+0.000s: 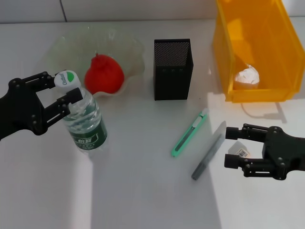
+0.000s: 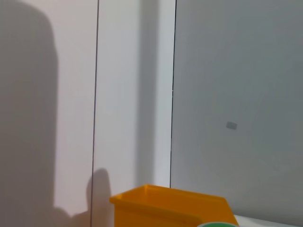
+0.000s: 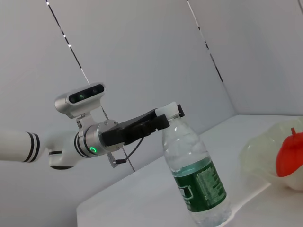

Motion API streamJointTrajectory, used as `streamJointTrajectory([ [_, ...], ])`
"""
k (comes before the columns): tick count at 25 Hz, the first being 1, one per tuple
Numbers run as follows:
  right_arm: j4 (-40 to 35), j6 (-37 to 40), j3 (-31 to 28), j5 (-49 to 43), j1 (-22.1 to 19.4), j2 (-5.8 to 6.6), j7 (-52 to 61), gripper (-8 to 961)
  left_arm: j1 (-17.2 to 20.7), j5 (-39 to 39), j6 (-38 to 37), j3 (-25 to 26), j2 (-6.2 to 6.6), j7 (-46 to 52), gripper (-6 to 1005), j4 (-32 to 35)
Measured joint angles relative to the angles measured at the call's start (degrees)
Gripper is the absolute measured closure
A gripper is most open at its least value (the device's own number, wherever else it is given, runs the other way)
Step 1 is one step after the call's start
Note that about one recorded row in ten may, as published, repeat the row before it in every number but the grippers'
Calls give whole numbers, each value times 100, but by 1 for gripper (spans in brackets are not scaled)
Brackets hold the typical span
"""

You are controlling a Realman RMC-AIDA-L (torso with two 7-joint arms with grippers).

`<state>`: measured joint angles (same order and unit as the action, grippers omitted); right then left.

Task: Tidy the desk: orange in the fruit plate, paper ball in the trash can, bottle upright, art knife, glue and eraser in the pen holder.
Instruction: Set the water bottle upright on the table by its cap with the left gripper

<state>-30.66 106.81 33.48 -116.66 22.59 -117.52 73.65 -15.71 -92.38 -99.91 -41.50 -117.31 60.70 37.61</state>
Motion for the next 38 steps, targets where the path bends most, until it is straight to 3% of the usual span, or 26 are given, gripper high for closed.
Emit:
streamJointTrajectory([
  [12,76,-28,0,6,69,11,3,147,-91,18,174,166,-57,-1253,567,-632],
  [19,78,-32,0,13,86,6,4,147,-88,-14,295,165,-70,-1320,566,-671],
  [38,78,-38,-4,17,97,1,34,147,-95,78,331,231,-91,-1294,435,-859],
])
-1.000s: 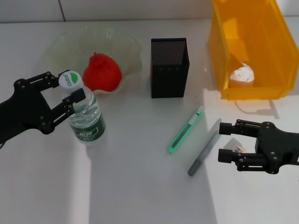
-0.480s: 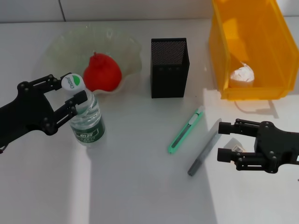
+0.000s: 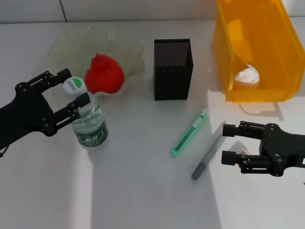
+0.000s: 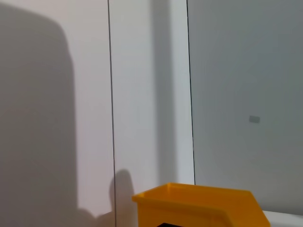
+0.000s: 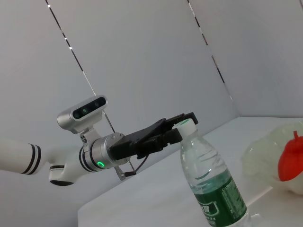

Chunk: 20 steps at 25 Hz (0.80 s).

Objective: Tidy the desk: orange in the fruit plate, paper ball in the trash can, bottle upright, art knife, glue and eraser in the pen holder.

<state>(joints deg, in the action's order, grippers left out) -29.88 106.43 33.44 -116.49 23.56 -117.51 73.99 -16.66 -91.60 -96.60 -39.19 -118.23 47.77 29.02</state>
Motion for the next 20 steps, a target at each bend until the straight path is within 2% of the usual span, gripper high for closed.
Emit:
streamJointTrajectory([
  [9,1,8,-21,7,-2,0,2,148,5,12,-176,211,7,135,239,-3],
  [11,4,25,-35,11,-1,1,2,148,3,12,-687,701,43,478,192,0],
  [13,7,33,-37,14,-2,2,2,148,2,13,-815,844,60,580,157,2],
  [14,9,47,-42,18,-2,12,2,148,0,12,-1327,1212,210,1151,140,34],
  [17,9,50,-46,22,-2,20,2,148,-4,-44,-1698,1112,445,1613,140,90],
  [18,7,53,-48,24,-1,24,2,148,-5,-112,-1804,839,597,1835,140,173],
  [19,4,53,-59,32,11,32,2,148,16,-203,-1837,176,753,2123,140,402],
  [20,4,53,-59,32,11,32,2,148,16,-203,-1837,176,753,2123,140,402],
])
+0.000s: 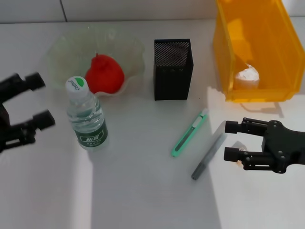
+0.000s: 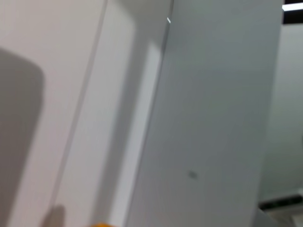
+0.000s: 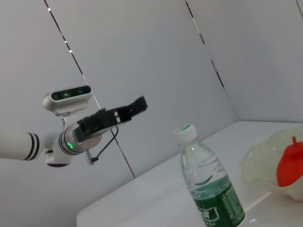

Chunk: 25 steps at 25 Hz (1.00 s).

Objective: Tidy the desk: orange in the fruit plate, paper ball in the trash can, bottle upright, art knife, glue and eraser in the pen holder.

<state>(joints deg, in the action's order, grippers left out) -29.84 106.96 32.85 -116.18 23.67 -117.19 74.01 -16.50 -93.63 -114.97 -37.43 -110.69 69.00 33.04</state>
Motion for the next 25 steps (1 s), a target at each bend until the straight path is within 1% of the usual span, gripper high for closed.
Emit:
streamJointTrajectory([
  [2,-3,4,-39,5,24,13,2,148,23,-162,16,-532,51,175,140,178],
  [3,-3,9,-59,7,39,15,6,148,27,-248,21,-673,50,213,140,219],
  [4,-14,18,-109,38,62,18,30,148,3,-623,71,-782,-44,195,140,251],
  [5,-14,18,-109,38,62,18,30,148,3,-623,71,-782,-44,195,140,251],
  [6,-25,24,-138,65,69,18,47,148,-27,-903,138,-801,-140,173,140,252],
  [7,-33,43,-181,98,77,23,60,148,-46,-1058,203,-806,-192,162,140,252],
  [8,-37,78,-234,129,90,32,74,148,-64,-1258,317,-808,-287,159,140,253],
  [9,-42,111,-288,148,110,49,87,148,-73,-1387,406,-808,-355,159,140,253],
  [10,-65,173,-335,155,145,80,149,148,-74,-1523,531,-809,-441,158,140,253],
  [13,-322,340,-356,159,280,192,645,148,-57,-1695,783,-809,-590,150,140,257],
  [14,-699,496,-323,142,422,285,1262,148,-52,-1760,865,-809,-641,126,140,251],
  [15,-699,496,-323,142,422,285,1262,148,-52,-1774,873,-810,-649,119,140,244],
  [17,-1273,699,-295,110,584,363,1955,148,-55,-1800,891,-809,-660,102,140,231],
  [18,-1518,770,-265,96,635,383,2217,148,-54,-1802,898,-809,-668,99,140,231],
  [19,-2164,907,-98,43,760,421,2939,148,-45,-1805,913,-809,-685,91,140,235],
  [20,-2164,907,-98,43,760,421,2939,148,-45,-1805,913,-809,-685,91,140,235],
  [23,-3446,1119,493,-189,956,444,4188,148,-37,-1811,951,-810,-700,81,140,232],
  [24,-4169,1272,925,-407,1079,435,4861,148,-37,-1816,977,-810,-719,79,140,228],
  [25,-4169,1272,925,-407,1079,435,4861,148,-37,-1816,977,-810,-719,79,140,228],
])
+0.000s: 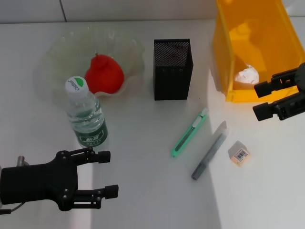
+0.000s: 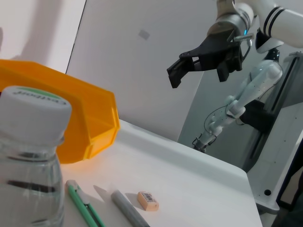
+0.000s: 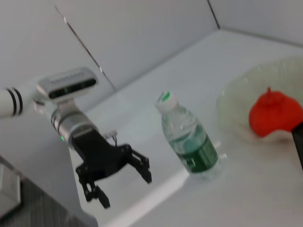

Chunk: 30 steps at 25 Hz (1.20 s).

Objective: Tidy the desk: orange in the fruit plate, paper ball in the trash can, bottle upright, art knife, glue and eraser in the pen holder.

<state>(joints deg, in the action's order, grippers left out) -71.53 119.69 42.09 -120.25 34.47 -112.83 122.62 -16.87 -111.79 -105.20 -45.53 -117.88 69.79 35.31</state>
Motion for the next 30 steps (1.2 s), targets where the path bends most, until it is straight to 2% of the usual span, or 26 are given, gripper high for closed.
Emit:
streamJointTrajectory([
  [3,-941,35,700,-503,206,-39,900,148,-6,-11,60,-25,-17,-10,140,-24],
  [5,-1407,12,1291,-1228,466,-90,1525,148,-7,-19,113,-58,-26,-15,140,-29],
  [8,-1498,11,1580,-1678,622,-152,1735,148,-12,-46,159,-72,-33,-17,139,-35],
  [9,-1509,5,1710,-2039,746,-284,1790,148,-20,-59,160,-72,-38,-18,139,-36],
  [10,-1509,5,1710,-2039,746,-284,1790,148,-20,-59,160,-72,-38,-18,139,-36],
  [14,-1484,-61,1870,-2953,983,-565,1814,149,-52,-62,160,-71,-42,0,139,-36],
  [16,-1445,-187,2002,-3212,1073,-607,1914,149,-61,-62,161,-70,-42,9,139,-35],
  [30,-390,-1178,2257,-3234,1337,-638,2982,149,-96,-62,168,-70,-32,31,139,-29],
])
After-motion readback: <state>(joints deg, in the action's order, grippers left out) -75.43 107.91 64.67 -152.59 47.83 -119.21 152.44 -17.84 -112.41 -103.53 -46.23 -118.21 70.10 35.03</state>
